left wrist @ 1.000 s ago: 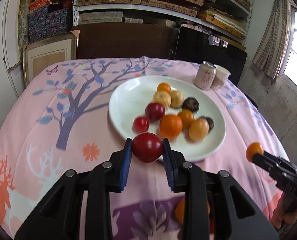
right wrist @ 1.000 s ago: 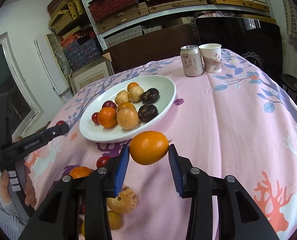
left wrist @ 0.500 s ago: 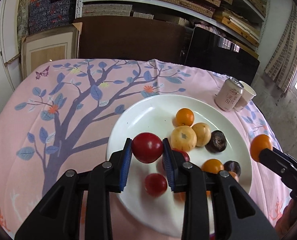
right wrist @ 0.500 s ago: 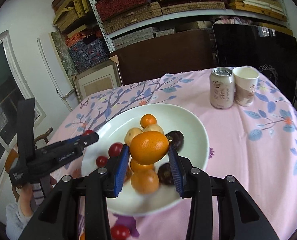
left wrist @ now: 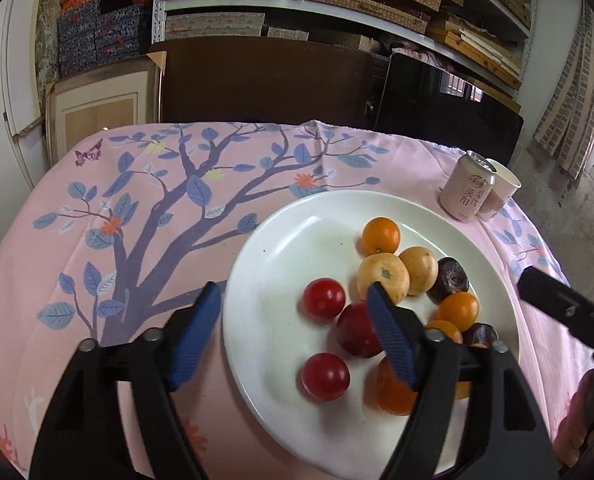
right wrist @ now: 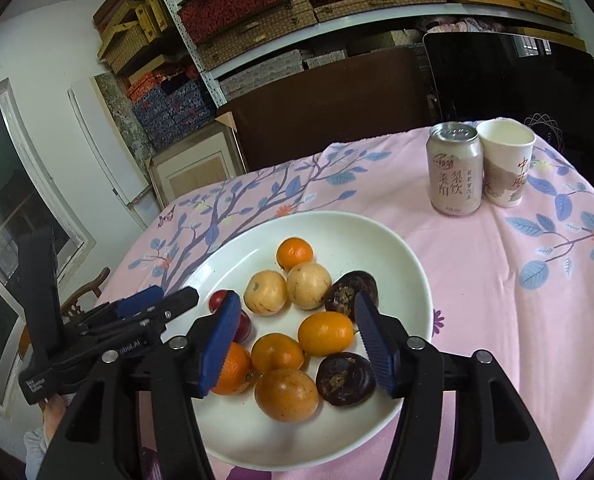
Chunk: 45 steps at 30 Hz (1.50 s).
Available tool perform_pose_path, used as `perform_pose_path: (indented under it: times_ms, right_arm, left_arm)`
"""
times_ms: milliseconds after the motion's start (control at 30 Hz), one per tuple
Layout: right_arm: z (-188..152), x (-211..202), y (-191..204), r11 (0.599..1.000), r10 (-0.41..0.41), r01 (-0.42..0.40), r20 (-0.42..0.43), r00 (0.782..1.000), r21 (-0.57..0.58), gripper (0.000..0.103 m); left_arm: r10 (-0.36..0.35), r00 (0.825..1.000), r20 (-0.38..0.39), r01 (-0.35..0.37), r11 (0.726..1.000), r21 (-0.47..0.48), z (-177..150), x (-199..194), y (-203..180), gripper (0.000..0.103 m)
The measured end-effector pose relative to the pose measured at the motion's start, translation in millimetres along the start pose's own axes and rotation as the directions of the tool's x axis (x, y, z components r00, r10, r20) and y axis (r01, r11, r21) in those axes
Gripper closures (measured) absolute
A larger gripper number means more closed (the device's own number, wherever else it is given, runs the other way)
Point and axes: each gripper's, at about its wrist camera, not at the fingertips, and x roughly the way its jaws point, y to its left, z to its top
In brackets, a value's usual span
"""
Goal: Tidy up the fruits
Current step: 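Place the red plum and small orange on the white plate with both tools, then move the left tool toward a large orange beside the fruit pile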
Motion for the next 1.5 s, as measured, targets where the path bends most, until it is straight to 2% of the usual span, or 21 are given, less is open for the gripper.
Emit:
perform_pose_path:
  times_ms: [233, 400, 500, 667, 833, 933, 1167, 1333, 1433, 1500]
  right_arm:
    - [-0.5, -22.2, 4.4, 1.0, -0.01, 0.01, 0.021, 1.0, -0.012, 0.033]
    - [-24.5, -50.5, 16.2, 0.997, -0.035, 0.037, 0.033, 0.999, -0.064, 0.028]
    - [-52.3, -70.2, 14.1, 0.993, -0.073, 0.077, 0.043, 0.996, -0.095, 0.023]
    - [-100.1, -98.9, -12.0, 0.993, -0.109, 0.11, 0.006, 0.994, -0.031, 0.022]
    - [-115.1, -128.3, -30.2, 0.994, -0.103, 0.1, 0.062, 0.993, 0.045, 0.017]
    - [-117.9, -134.4, -38.4, 0.991, -0.109, 0.102, 0.076, 0.991, 0.086, 0.012]
    - [-116.1, -124.9, -59.6, 0.978, -0.096, 0.089, 0.031, 0.995, 0.187, 0.012]
    - [-115.9, -119.7, -60.6, 0.976, -0.093, 0.089, 0.01, 0.996, 0.197, 0.012]
    - [-116.7, -116.8, -60.6, 0.976, -0.091, 0.089, -0.001, 0.996, 0.197, 0.012]
    - [-116.4, -116.8, -60.9, 0.976, -0.091, 0.089, 0.001, 0.996, 0.197, 0.012]
  left_arm:
    - [0.011, 0.999, 0.036, -0.011, 1.0, -0.001, -5.7, -18.5, -0.7, 0.013]
    - [0.009, 0.999, 0.039, -0.008, 1.0, -0.014, -15.8, -45.3, -0.9, 0.01]
    - [-0.024, 0.999, 0.045, 0.025, 0.999, -0.025, -40.1, -69.8, -0.9, 0.006]
    - [0.002, 1.0, 0.018, -0.002, 1.0, 0.017, -95.2, -104.8, -10.4, 0.005]
    - [0.024, 0.999, 0.046, -0.028, 0.996, 0.082, -134.5, -131.5, -31.8, 0.005]
    - [0.047, 0.998, 0.041, -0.052, 0.989, 0.137, -150.4, -133.6, -45.4, 0.005]
    - [0.059, 0.998, 0.013, -0.06, 0.979, 0.197, -160.5, -123.8, -59.4, 0.005]
    - [0.061, 0.998, 0.0, -0.059, 0.976, 0.208, -158.1, -116.9, -57.5, 0.004]
    - [0.113, 0.993, 0.034, -0.117, 0.974, 0.194, -150.7, -121.1, -44.1, 0.004]
    - [0.185, 0.981, 0.051, -0.191, 0.972, 0.139, -145.8, -122.3, -25.3, 0.004]
